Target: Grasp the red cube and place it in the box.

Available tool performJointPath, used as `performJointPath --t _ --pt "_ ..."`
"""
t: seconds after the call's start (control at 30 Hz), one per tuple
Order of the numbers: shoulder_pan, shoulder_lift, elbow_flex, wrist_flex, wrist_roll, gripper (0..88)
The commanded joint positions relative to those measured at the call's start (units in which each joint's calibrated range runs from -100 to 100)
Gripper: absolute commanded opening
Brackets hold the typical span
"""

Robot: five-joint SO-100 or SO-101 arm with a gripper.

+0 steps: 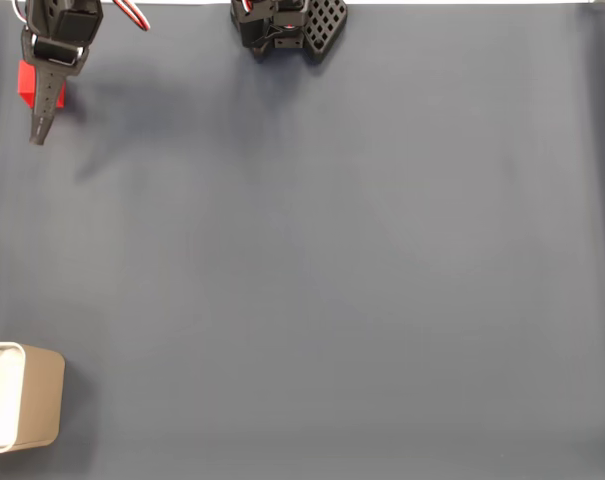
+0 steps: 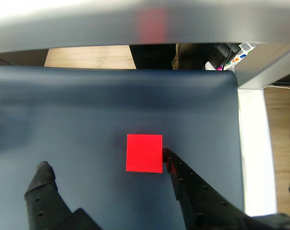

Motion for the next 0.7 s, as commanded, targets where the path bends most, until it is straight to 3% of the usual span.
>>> performJointPath --t 0.0,0.47,0.67 --pt "-0.8 -0.3 -3.1 -1.0 -0.4 49.7" --pt "-0.7 0.1 -3.1 -1.6 -0.9 48.3" --pt "-0.6 0.1 -3.1 -2.5 -0.9 37.6"
